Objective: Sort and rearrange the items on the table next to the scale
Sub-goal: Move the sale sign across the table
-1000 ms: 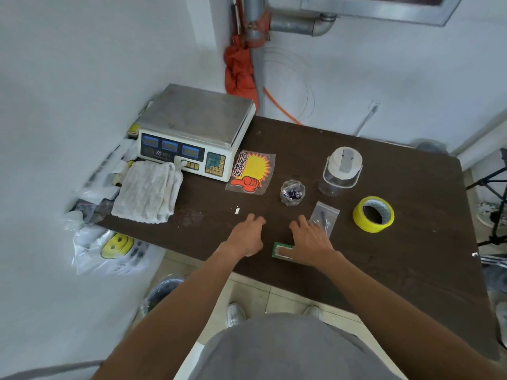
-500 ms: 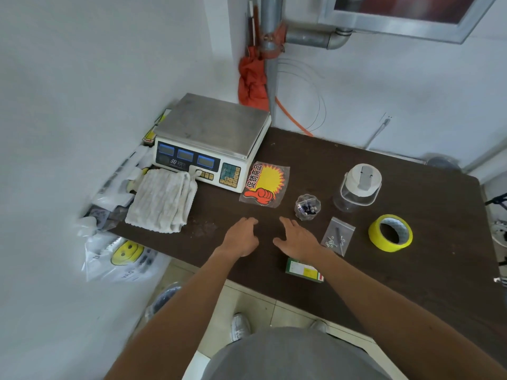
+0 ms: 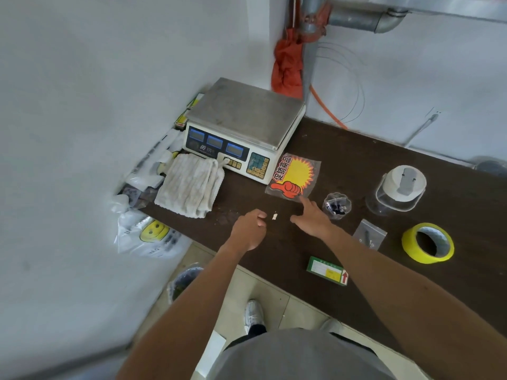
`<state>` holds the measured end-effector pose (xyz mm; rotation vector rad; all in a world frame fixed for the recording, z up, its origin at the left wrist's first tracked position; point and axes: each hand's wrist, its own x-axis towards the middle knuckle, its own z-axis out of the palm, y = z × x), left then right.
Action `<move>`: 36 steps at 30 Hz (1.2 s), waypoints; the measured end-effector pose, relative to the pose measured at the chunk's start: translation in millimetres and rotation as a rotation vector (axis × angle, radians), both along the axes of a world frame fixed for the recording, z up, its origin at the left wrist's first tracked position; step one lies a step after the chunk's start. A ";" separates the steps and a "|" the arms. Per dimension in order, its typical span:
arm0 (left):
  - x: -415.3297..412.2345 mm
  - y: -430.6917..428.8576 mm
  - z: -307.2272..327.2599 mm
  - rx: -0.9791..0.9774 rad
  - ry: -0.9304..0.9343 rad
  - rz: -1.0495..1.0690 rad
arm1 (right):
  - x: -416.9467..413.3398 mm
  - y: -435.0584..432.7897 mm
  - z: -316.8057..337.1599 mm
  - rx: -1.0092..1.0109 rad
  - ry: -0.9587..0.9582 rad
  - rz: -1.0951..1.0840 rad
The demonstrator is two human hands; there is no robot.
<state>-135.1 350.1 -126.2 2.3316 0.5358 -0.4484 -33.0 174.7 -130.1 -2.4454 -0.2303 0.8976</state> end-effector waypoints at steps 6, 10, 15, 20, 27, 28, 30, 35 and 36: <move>-10.9 2.3 -2.8 -0.107 0.044 0.090 | 9.9 3.5 0.9 -0.003 0.019 -0.012; -11.3 -1.8 -1.9 -0.191 0.047 0.152 | 7.8 2.0 5.0 0.017 -0.038 -0.003; -0.2 -18.0 4.3 -0.447 0.038 0.362 | 0.1 -2.4 17.7 0.032 -0.131 0.029; 18.3 -37.7 19.0 -0.667 0.099 0.542 | -8.9 -3.7 35.7 0.045 -0.205 0.129; 31.1 -49.4 21.0 -0.830 0.091 0.668 | -28.8 -6.5 54.0 0.094 -0.232 0.304; 32.5 -50.4 21.0 -0.860 0.095 0.696 | -33.7 -7.3 55.9 0.112 -0.223 0.313; 33.2 -52.6 18.7 -0.914 0.095 0.742 | -44.2 -8.9 59.9 0.140 -0.220 0.328; 27.0 -58.1 12.2 -1.007 0.067 0.844 | -63.7 -20.1 69.8 0.221 -0.219 0.359; 26.9 -58.6 11.0 -1.010 0.066 0.862 | -66.1 -22.2 71.2 0.233 -0.209 0.356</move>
